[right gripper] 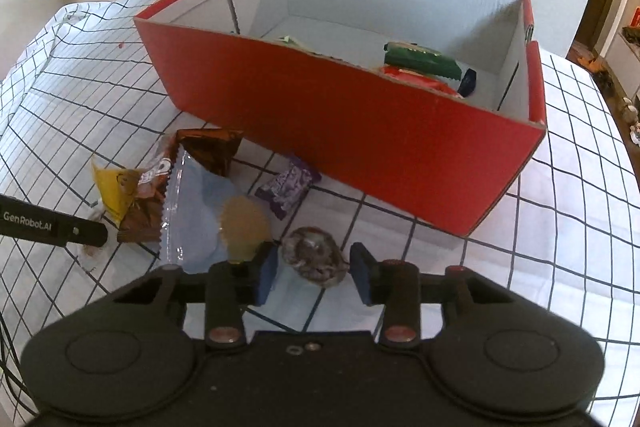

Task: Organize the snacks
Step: 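Grasp the clear candy packet with the left gripper while the right grasps the round wrapped candy, then carry both candies over the red box and open both grippers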

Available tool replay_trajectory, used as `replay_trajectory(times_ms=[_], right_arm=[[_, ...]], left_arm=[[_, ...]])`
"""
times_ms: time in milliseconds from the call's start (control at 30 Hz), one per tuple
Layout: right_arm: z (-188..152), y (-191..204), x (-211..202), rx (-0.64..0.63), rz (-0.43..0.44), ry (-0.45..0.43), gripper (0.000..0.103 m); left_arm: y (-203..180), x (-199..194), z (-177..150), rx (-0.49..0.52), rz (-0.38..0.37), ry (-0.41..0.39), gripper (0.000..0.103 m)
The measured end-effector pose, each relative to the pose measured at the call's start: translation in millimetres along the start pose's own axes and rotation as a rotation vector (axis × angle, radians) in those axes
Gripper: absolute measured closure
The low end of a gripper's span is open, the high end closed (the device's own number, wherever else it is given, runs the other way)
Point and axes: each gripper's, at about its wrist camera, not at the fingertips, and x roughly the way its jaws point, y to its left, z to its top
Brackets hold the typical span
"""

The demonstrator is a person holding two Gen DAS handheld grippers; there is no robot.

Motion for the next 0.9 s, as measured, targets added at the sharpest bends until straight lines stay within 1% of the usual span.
replay_trajectory(times_ms=[33,167,333,400,667,900], right_arm=[[-0.4,0.6,-0.2,0.003,-0.005,-0.004,0.067],[-2.3,1.5,-0.6,0.025,-0.008,-0.014,0.070],[-9.8,2.4,-8.5,0.065,-0.015,-0.020,0.070],[-12.6,1.4,-12.7,0.089,-0.012,-0.021,0.070],[-21.9,8.2,-39.7,0.126,0.014,-0.040,0.070],[-19.5,18.7,-66.7,0.130,0.029,-0.064,0.070]], left_arm=[[0.4,-1.5,-0.4,0.005,0.008,-0.001,0.082],[5.5,-1.4,-0.1,-0.007,-0.010,0.001,0.087],[9.8,-2.4,-5.5,-0.011,-0.015,0.003,0.087],[11.2,-6.3,-8.5,-0.016,-0.031,-0.001,0.087],[12.9,-31.8,-16.4,0.003,-0.059,-0.040,0.087],[5.7,-60.9,-16.7,0.038,-0.072,-0.079,0.087]])
